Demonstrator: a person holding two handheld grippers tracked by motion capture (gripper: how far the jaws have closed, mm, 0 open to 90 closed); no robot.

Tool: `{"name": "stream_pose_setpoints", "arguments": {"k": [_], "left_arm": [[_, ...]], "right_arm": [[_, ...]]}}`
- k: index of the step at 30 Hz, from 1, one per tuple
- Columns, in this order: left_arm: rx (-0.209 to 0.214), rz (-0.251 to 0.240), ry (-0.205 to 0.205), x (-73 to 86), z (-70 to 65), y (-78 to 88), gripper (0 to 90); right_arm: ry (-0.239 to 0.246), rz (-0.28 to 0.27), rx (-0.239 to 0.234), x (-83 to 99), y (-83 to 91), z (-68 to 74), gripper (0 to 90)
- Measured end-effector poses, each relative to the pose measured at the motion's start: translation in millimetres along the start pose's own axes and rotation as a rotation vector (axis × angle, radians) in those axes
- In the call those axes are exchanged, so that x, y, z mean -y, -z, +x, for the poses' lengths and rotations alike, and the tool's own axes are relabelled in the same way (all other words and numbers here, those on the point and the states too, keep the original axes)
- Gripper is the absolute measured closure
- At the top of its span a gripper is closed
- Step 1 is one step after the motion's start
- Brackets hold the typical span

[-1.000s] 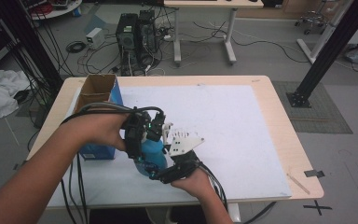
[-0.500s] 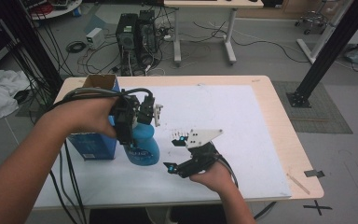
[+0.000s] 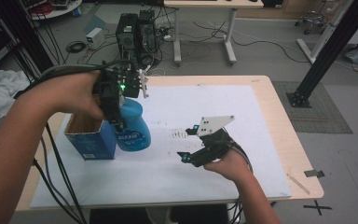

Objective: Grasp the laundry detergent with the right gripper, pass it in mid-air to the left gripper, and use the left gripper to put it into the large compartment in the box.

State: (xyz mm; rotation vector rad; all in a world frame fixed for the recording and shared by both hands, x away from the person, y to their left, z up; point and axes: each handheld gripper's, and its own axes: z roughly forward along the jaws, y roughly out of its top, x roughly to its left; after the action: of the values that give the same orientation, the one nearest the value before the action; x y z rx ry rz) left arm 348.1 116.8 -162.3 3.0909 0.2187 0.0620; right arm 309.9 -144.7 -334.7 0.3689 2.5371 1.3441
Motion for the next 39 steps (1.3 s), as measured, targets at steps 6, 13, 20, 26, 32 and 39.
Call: {"name": "stream_pose_setpoints", "arguments": {"k": [6, 13, 20, 26, 32, 39], "left_arm": [[-0.005, -0.006, 0.127, 25.6, 17.7, 19.2, 38.7], [-0.008, -0.001, 0.249, 47.4, 33.7, 31.2, 38.6], [-0.018, -0.023, 0.335, 62.1, 42.4, 43.6, 38.6], [-0.024, -0.02, 0.415, 75.4, 51.3, 55.3, 38.6], [-0.034, -0.016, 0.47, 88.4, 60.0, 57.3, 38.6], [-0.051, 0.027, 0.53, 102.3, 69.9, 46.2, 38.6]], "right_arm": [[-0.015, 0.077, -0.022, -3.7, 9.8, -9.6, 21.6], [-0.036, 0.121, -0.034, -5.2, 18.0, -17.8, 21.6], [-0.031, 0.158, -0.025, -7.2, 23.9, -22.1, 21.6], [-0.04, 0.189, -0.032, -7.9, 25.6, -25.5, 21.5], [-0.036, 0.209, -0.037, -8.6, 23.5, -28.2, 21.5], [-0.042, 0.228, -0.043, -8.6, 19.4, -30.0, 21.4]]}}
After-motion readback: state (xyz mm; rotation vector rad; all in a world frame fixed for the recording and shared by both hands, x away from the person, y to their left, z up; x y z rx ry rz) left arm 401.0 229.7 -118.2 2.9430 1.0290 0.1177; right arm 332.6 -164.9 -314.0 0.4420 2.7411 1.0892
